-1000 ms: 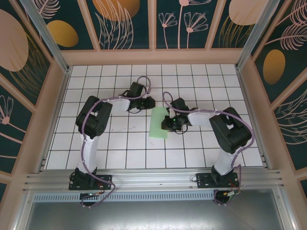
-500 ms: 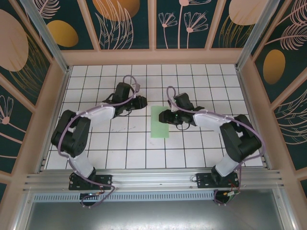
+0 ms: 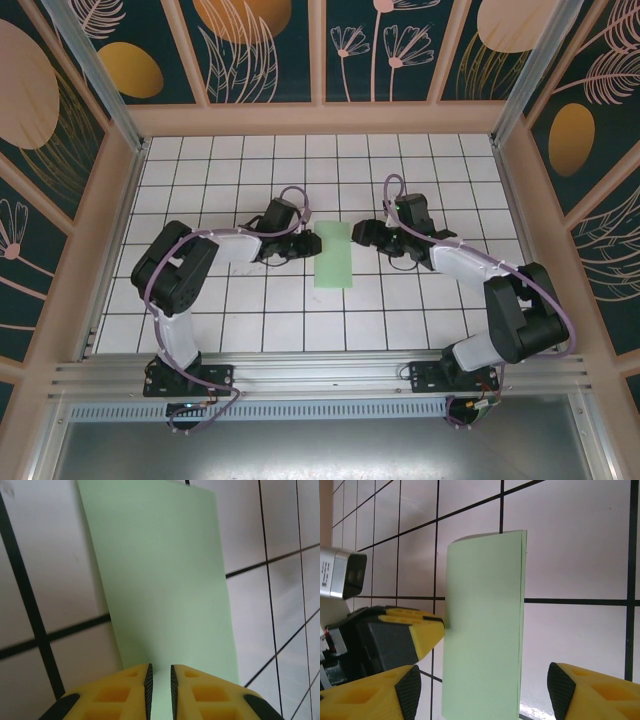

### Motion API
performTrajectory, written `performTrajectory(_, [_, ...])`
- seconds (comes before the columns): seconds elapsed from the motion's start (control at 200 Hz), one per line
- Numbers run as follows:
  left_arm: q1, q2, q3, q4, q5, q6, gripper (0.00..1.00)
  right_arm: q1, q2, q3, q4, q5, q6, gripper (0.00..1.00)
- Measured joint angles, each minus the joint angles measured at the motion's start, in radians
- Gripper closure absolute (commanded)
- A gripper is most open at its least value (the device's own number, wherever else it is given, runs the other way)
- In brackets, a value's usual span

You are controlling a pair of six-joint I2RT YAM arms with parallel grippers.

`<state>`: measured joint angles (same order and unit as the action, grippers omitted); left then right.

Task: Fold a paper plane with a square sheet of paper (fold left side to right side)
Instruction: Fold the triangle a second time at the center of the table.

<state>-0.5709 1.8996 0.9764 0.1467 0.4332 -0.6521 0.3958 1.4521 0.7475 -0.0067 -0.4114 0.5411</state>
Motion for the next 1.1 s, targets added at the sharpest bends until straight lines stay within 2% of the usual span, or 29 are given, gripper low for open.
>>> performTrajectory(0.26, [-0.006,0.029,0.023,-0.019,-0.029,0.006,0.82,-0.002,0.047,0.018,-0.064,-0.043,-0.01,0.28])
performTrajectory(0.585, [-0.013,0.03,0.023,-0.032,-0.043,0.023,0.82,-0.009,0.178,0.1,-0.18,-0.125,-0.007,0.37])
performTrajectory(0.786, [-0.013,0.03,0.023,-0.032,-0.046,0.023,0.82,0.011,0.24,0.135,-0.185,-0.174,0.0,0.42])
performTrajectory(1.101, [-0.015,0.03,0.023,-0.032,-0.049,0.023,0.82,0.032,0.287,0.149,-0.185,-0.204,0.016,0.43])
